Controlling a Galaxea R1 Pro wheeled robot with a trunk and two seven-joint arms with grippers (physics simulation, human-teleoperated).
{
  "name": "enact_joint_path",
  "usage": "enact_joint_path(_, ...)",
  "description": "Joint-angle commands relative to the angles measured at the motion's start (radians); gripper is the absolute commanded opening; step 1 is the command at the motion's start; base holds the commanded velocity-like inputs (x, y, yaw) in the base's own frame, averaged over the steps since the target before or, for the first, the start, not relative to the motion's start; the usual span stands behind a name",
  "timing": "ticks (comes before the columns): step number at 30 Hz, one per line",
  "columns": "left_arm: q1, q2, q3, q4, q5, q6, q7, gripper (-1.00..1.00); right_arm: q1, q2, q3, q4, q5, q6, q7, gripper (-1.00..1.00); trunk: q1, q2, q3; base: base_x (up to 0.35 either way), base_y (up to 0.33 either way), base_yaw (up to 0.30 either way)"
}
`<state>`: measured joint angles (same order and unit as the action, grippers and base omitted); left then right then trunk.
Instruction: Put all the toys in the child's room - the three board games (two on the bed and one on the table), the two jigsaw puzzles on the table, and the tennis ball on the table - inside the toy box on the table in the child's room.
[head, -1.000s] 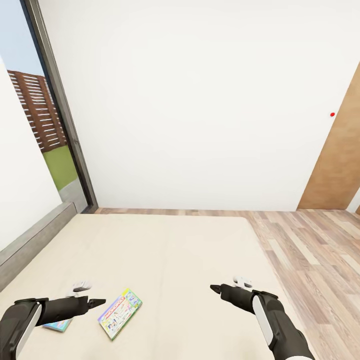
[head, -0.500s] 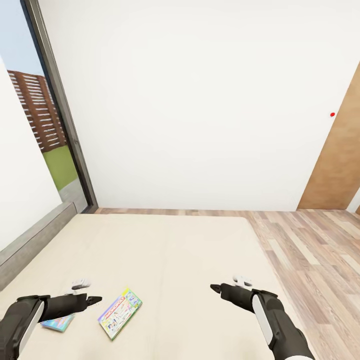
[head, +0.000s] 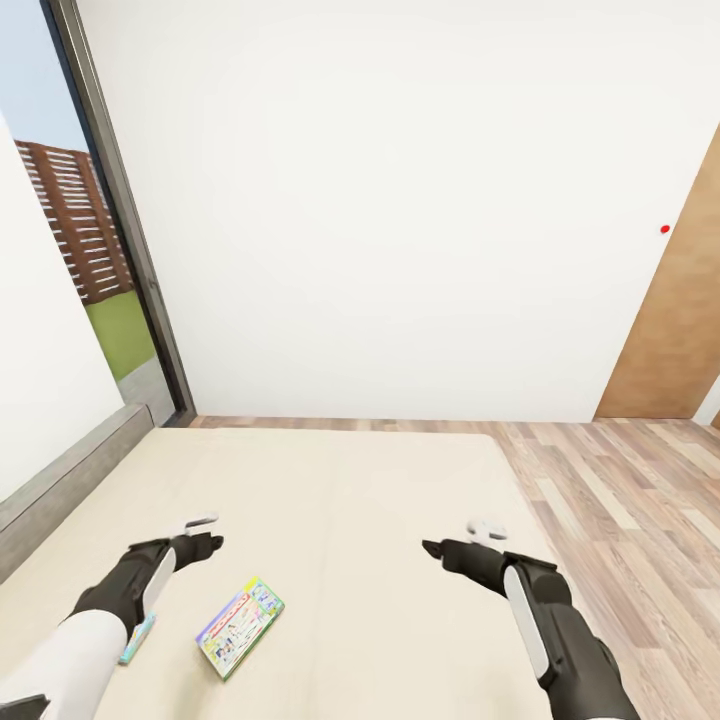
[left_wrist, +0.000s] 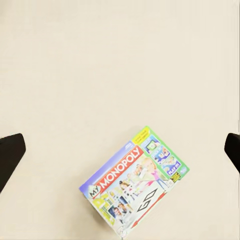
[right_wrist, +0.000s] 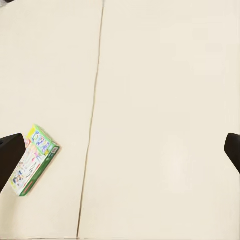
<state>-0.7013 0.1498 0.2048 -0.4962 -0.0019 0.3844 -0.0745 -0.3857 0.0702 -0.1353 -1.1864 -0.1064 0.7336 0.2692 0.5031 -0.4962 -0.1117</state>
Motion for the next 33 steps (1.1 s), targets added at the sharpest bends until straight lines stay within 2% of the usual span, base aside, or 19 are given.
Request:
enact_joint_path(1,-0.007,-0.008,-0.001,0.012,-0.002,-0.015,0.0,1.0,0.018,0.001,0.01,-0.043,-0.006,0.021,0.0,1.0,0.001,-0.002,-0.002,0.0,0.0,0.0)
enact_joint_path(4,-0.014,-0.016,-0.015,0.026,-0.001,-0.038,0.004,1.0,0.06,0.002,0.039,-0.158,-0.006,0.066,-0.002,1.0,0.001,-0.002,-0.002,0.0,0.0,0.0)
enact_joint_path(6,-0.016,-0.021,-0.032,0.032,-0.002,-0.049,0.008,1.0,0.104,0.002,0.073,-0.288,-0.007,0.136,-0.002,1.0,0.001,-0.002,-0.002,0.0,0.0,0.0)
enact_joint_path(10,-0.018,-0.021,-0.087,0.036,-0.004,-0.056,0.013,1.0,0.151,0.005,0.105,-0.377,-0.01,0.217,-0.004,1.0,0.001,-0.002,-0.002,0.0,0.0,0.0)
enact_joint_path(11,-0.018,-0.021,-0.103,0.037,-0.004,-0.057,0.013,1.0,0.157,0.01,0.111,-0.388,-0.01,0.228,-0.005,1.0,0.001,-0.002,-0.002,0.0,0.0,0.0)
enact_joint_path(15,-0.018,-0.021,-0.127,0.037,-0.004,-0.057,0.014,1.0,0.167,0.031,0.118,-0.402,-0.008,0.243,-0.007,1.0,0.001,-0.002,-0.002,0.0,0.0,0.0)
enact_joint_path(33,-0.015,-0.008,-0.134,0.046,-0.003,-0.058,0.005,1.0,0.172,0.039,0.133,-0.407,-0.026,0.263,0.019,1.0,0.001,-0.002,-0.002,0.0,0.0,0.0)
